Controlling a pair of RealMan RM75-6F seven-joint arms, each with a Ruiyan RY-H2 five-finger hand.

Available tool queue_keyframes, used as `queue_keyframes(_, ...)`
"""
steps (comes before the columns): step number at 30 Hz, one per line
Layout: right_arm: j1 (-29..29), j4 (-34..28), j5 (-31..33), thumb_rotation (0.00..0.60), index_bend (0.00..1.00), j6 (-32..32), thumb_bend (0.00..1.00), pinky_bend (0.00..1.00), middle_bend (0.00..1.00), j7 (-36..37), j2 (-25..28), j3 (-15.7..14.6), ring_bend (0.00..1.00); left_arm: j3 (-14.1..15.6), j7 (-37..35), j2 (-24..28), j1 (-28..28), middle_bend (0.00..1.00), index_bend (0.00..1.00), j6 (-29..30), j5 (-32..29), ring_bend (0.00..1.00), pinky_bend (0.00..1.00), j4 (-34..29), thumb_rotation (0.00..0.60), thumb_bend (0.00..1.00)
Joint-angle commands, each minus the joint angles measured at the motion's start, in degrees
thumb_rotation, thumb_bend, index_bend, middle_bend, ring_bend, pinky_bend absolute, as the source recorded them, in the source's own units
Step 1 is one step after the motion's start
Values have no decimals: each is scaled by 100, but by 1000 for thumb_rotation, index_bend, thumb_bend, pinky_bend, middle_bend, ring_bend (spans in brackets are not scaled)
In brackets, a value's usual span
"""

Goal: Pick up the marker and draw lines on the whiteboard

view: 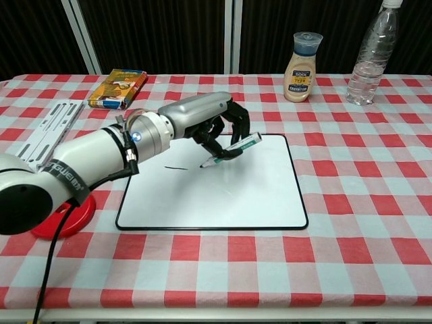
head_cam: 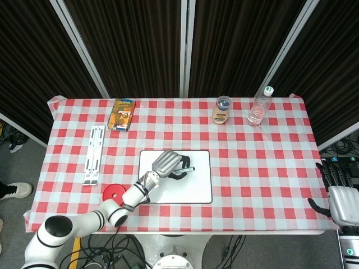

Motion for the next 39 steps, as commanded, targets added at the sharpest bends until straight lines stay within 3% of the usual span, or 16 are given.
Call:
queue_keyframes(1, -9, 8, -25, 600, 0, 28, 129, 0, 36, 30, 12, 10, 0, -60, 96, 87, -23, 597, 578, 121, 39, 783, 922, -185, 600, 456)
queue_keyframes(8, 76, 100, -134, 600, 0, -59, 128, 0, 36, 123, -41, 11, 0, 138, 552, 766, 339, 597, 578, 298, -18, 783, 922, -1062, 600, 455)
queue_keyframes(14, 137, 141, -215, 600, 0, -121, 129, 0, 36, 155, -94, -2, 0, 299, 831, 989, 627, 596, 578, 277, -228, 783, 922, -1335, 600, 456)
queue_keyframes(30, 101, 24, -191, 600, 0, -80, 129, 0, 36, 11, -62, -20, 0, 406, 648, 650, 752, 596, 578, 142, -250, 782, 922, -732, 600, 456)
queue_keyframes(39, 30, 73, -111, 600, 0, -45, 129, 0, 35, 85, -21, -28, 0, 208, 619, 309, 442, 597, 578, -61, -210, 781, 922, -537, 600, 456)
